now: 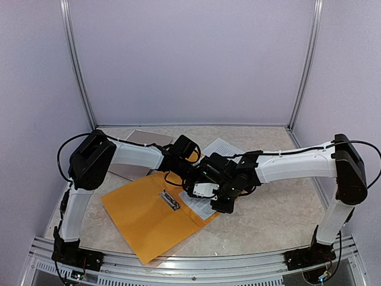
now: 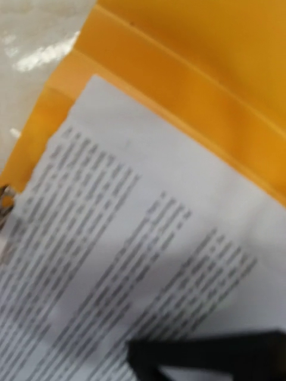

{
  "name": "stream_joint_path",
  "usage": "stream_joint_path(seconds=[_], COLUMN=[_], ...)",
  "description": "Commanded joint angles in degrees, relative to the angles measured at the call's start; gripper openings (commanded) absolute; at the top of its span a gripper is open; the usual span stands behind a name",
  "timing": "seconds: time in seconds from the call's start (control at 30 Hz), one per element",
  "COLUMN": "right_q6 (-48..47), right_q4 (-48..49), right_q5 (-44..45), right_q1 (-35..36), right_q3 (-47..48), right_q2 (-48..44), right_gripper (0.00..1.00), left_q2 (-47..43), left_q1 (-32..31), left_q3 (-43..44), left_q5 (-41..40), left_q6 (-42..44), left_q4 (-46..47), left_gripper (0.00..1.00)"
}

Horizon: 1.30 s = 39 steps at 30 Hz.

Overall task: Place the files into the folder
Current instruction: Clamp the file and folder together.

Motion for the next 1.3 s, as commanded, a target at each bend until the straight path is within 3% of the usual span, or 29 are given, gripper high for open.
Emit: stream_joint_path(seconds=[0.0,0.57,1.27], right_q6=[1.99,5.66,12.20], right_q4=[-2.63,-3.57,-0.53], right_q5=[2.50,6.87,6.55], right_q1=[-0.50,-2.74,-4.61], right_q3=[-0.61,-4.40,-7.05], right_q2=[-3.06,-7.12,-11.93], right_gripper=[0.14,0.18,0.43], left_q2=[0.14,-0.13,-0.20], left_q1=[-0.08,-0.25,-0.52], left_q3=[-1.67,-1.50,-1.29], left_q5=[-3.12,-3.29,-3.37], left_q6=[0.70,0.94,1.05], left_q4=[-5.51,-5.97,-6.15], left_gripper=[0.79,0.79,0.78])
